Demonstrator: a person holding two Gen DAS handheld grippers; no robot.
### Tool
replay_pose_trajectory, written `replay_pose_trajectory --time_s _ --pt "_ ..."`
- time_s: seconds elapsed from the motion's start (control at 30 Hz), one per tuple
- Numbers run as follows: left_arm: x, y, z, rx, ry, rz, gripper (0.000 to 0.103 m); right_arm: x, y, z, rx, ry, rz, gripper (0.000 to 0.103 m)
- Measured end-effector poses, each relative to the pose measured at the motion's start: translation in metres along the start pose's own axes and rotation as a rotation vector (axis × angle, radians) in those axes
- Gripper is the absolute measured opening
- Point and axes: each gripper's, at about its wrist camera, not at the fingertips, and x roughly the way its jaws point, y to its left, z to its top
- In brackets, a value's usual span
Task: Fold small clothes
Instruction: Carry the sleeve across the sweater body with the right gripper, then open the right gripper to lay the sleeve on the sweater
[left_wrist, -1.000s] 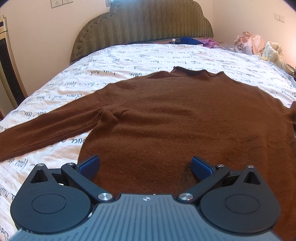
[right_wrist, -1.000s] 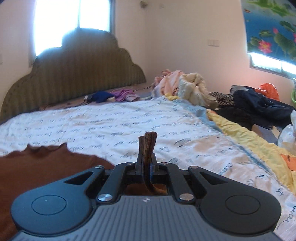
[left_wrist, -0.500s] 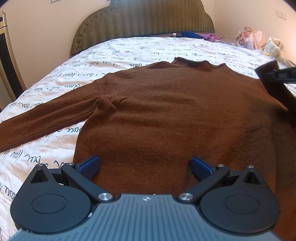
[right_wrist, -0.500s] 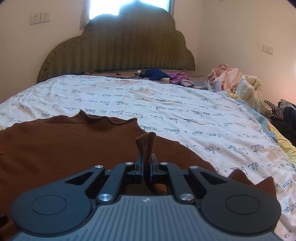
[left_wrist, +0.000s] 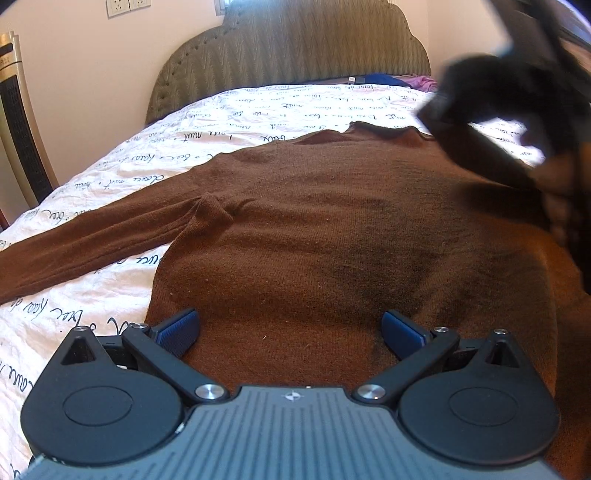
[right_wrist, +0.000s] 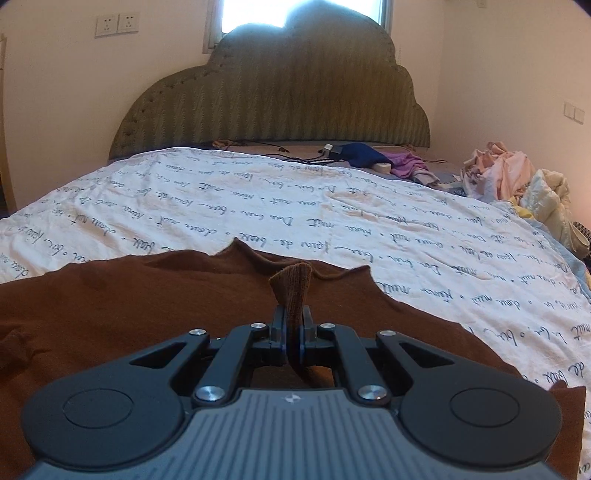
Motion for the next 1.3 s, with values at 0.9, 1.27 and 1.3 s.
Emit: replay_pose_trajectory --time_s 0.9,1.27,1.3 --pt "0.000 0.003 0.000 -0.020 -0.002 -0.014 0.103 0.059 0.124 0.026 -0.166 0.212 0.389 0.014" --pt "0.001 0.004 0.000 -0.027 -0.001 -0.020 0.103 0.051 0.065 0.009 0.084 0.353 0.462 0.061" --pt "0.001 0.004 0.001 -0.028 -0.001 -0.021 0.103 0.050 0.065 0.006 0.055 0.351 0.411 0.061"
